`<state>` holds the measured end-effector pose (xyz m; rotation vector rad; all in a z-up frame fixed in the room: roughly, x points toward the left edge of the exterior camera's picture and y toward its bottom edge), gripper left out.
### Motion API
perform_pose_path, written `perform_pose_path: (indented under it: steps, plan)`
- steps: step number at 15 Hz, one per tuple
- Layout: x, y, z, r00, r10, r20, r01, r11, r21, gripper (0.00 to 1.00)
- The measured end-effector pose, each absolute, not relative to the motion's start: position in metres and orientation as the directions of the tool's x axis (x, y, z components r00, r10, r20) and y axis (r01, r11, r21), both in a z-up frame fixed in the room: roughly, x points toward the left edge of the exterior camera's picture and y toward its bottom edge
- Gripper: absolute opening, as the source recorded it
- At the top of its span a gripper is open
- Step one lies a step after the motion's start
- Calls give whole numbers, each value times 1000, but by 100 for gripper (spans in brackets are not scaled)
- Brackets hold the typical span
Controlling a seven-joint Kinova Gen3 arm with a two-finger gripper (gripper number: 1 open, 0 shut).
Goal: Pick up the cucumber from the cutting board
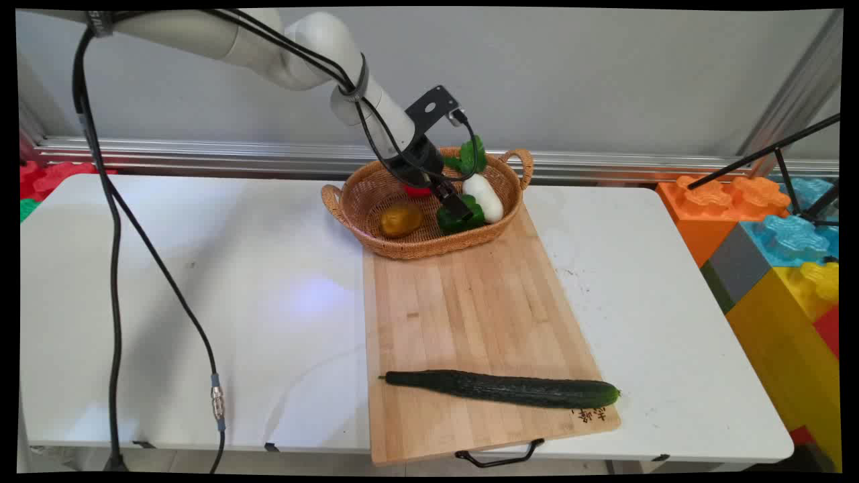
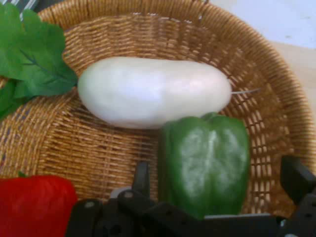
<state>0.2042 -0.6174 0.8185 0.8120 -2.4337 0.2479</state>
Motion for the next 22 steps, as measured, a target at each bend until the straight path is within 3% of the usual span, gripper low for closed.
perform_pose_path:
  steps: [4, 10, 13, 17, 22]
  plan:
    - [189, -592, 844, -654, -507, 561, -590, 806, 41, 100]
    - [165, -518, 906, -688, -429, 586, -482, 873, 73, 100]
    - [162, -483, 920, -709, -405, 578, -434, 896, 96, 100]
    - [158, -426, 921, -747, -365, 556, -354, 926, 132, 100]
    - [144, -385, 894, -782, -309, 542, -294, 949, 117, 100]
